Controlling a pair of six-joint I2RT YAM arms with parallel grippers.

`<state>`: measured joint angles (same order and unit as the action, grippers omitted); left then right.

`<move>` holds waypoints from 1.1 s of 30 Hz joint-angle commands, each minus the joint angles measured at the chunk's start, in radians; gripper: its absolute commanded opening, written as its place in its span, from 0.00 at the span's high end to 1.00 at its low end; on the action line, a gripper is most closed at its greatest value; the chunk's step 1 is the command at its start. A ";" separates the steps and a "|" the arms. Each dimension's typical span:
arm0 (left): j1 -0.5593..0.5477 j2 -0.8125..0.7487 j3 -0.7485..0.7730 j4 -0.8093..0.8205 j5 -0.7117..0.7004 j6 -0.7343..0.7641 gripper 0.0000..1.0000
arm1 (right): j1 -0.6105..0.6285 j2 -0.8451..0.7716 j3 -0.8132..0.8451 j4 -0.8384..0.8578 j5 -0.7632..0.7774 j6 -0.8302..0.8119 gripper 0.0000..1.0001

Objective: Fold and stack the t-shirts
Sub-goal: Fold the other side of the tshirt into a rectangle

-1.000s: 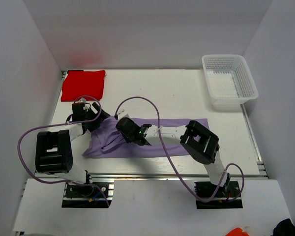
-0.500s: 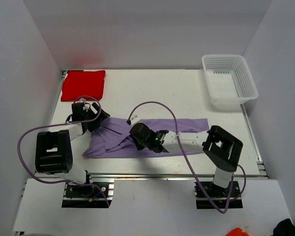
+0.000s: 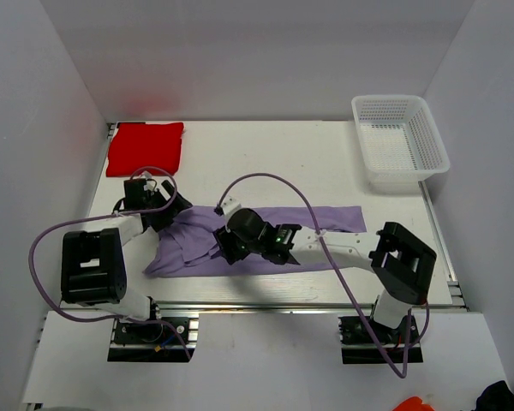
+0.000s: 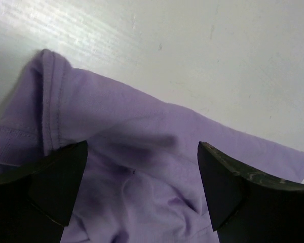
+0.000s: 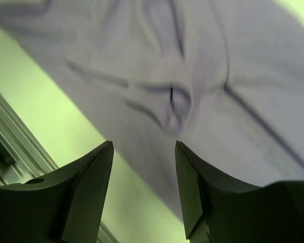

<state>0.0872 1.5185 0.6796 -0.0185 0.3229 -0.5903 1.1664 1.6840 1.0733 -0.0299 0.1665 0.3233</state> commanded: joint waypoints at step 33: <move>-0.124 -0.566 -0.285 -0.428 -0.022 0.029 0.62 | -0.292 -0.196 -0.205 -0.057 0.102 0.240 0.41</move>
<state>-0.0250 0.9550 0.3836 -0.4664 0.3088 -0.5694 0.9024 1.5482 0.9031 -0.0757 0.2192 0.5152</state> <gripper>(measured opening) 0.408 0.584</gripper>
